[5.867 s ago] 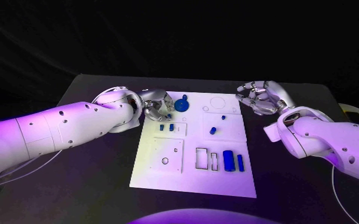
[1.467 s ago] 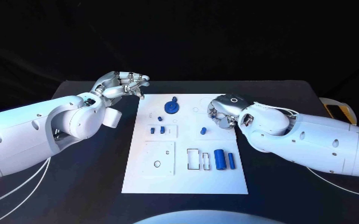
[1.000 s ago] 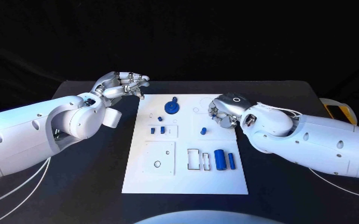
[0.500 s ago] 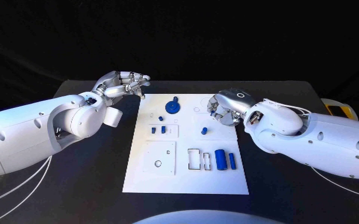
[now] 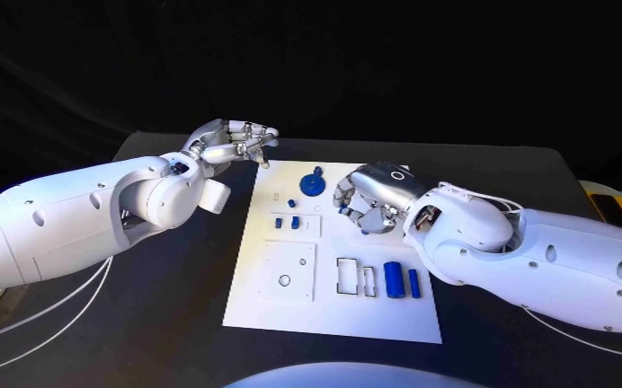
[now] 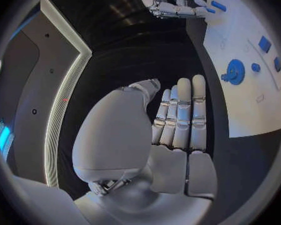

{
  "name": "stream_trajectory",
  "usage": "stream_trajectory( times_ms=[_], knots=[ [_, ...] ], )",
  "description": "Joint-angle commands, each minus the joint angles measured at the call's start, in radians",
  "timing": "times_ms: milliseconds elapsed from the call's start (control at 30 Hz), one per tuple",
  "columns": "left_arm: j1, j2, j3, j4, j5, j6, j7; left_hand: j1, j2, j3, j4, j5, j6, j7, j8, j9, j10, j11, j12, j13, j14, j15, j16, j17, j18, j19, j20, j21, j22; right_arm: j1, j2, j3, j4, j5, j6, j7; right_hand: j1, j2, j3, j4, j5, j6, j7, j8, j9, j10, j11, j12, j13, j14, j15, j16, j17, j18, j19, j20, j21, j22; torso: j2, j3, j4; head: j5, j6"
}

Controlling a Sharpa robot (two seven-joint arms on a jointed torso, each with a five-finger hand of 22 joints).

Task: Assemble the parts on the task board

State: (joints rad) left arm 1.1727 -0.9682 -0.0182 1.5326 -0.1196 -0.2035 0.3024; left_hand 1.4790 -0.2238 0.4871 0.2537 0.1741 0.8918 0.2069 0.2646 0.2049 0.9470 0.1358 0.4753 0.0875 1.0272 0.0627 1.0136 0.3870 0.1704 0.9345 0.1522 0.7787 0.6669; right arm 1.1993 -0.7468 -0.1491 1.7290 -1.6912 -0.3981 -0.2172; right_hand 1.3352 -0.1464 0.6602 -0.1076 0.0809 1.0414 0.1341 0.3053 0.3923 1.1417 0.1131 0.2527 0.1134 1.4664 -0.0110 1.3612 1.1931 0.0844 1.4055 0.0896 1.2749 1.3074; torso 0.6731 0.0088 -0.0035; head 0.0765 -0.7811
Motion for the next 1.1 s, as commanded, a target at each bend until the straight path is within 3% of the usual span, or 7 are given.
stream_trajectory(
  times_ms=[33,233,400,800,1100],
  knots=[
    [0.0,0.009,0.001,-0.002,0.004,0.019,0.01,0.002,0.006,0.0,-0.006,-0.005,-0.007,0.0,-0.007,-0.001,-0.006,0.002,-0.006,0.001,-0.007,0.0,-0.004,-0.001,0.013,0.001,0.004,-0.006,-0.001,-0.014,0.025,-0.001,0.003,0.005,0.011,0.019,-0.001,0.008,0.001,0.002,0.007,0.002,0.003,0.003,0.001,0.045,-0.049,0.002,0.04,0.026,-0.003,0.0,-0.001,-0.015,0.004,0.001,0.001,0.1,0.0,-0.0009,0.0005,0.022,-0.004],
    [0.0,0.021,0.001,-0.007,0.004,0.021,0.011,0.002,0.006,0.0,-0.007,-0.004,-0.008,0.001,-0.007,-0.001,-0.007,0.002,-0.006,0.002,-0.007,0.0,-0.004,-0.001,0.013,0.001,0.004,-0.006,-0.001,-0.052,0.08,-0.005,-0.01,0.006,0.021,0.029,0.001,0.008,0.002,0.0,0.009,-0.001,0.004,0.002,0.0,0.043,-0.048,0.0,0.041,0.026,-0.003,-0.001,-0.002,-0.014,0.001,0.001,-0.004,0.098,0.001,-0.0012,-0.0014,0.053,-0.009],
    [0.0,0.027,0.001,-0.008,0.004,0.021,0.011,0.003,0.005,0.0,-0.008,-0.004,-0.009,0.001,-0.008,-0.002,-0.009,0.002,-0.006,0.002,-0.007,0.001,-0.004,-0.001,0.013,0.001,0.004,-0.007,-0.001,-0.085,0.112,-0.008,-0.024,0.01,0.023,0.036,0.001,0.009,0.002,0.0,0.009,-0.001,0.005,0.001,0.0,0.042,-0.048,0.0,0.041,0.026,-0.003,-0.001,-0.003,-0.014,0.001,0.001,-0.005,0.097,0.003,-0.0017,0.0014,0.067,-0.013],
    [0.0,0.032,0.001,-0.007,0.004,0.023,0.012,0.003,0.005,0.0,-0.008,-0.004,-0.009,0.001,-0.008,-0.002,-0.009,0.002,-0.006,0.002,-0.007,0.001,-0.004,-0.001,0.013,0.001,0.004,-0.007,-0.001,-0.126,0.15,-0.013,-0.054,0.015,0.026,0.047,0.001,0.01,0.003,-0.001,0.01,-0.003,0.006,0.0,0.0,0.041,-0.047,-0.001,0.041,0.026,-0.002,-0.001,-0.003,-0.013,0.0,0.001,-0.006,0.097,0.002,-0.001,0.0003,0.092,-0.04],
    [0.0,0.033,0.001,-0.007,0.004,0.026,0.01,0.004,0.005,0.0,-0.01,-0.005,-0.011,0.002,-0.008,-0.002,-0.01,0.003,-0.005,0.002,-0.007,0.001,-0.004,-0.001,0.013,0.001,0.004,-0.008,-0.002,-0.137,0.156,-0.015,-0.07,0.013,0.026,0.052,0.001,0.01,0.003,-0.001,0.01,-0.003,0.006,0.0,0.0,0.041,-0.047,-0.001,0.041,0.026,-0.002,-0.001,-0.003,-0.013,0.0,0.001,-0.006,0.097,0.001,-0.001,-0.0005,0.1,-0.051]
  ],
)
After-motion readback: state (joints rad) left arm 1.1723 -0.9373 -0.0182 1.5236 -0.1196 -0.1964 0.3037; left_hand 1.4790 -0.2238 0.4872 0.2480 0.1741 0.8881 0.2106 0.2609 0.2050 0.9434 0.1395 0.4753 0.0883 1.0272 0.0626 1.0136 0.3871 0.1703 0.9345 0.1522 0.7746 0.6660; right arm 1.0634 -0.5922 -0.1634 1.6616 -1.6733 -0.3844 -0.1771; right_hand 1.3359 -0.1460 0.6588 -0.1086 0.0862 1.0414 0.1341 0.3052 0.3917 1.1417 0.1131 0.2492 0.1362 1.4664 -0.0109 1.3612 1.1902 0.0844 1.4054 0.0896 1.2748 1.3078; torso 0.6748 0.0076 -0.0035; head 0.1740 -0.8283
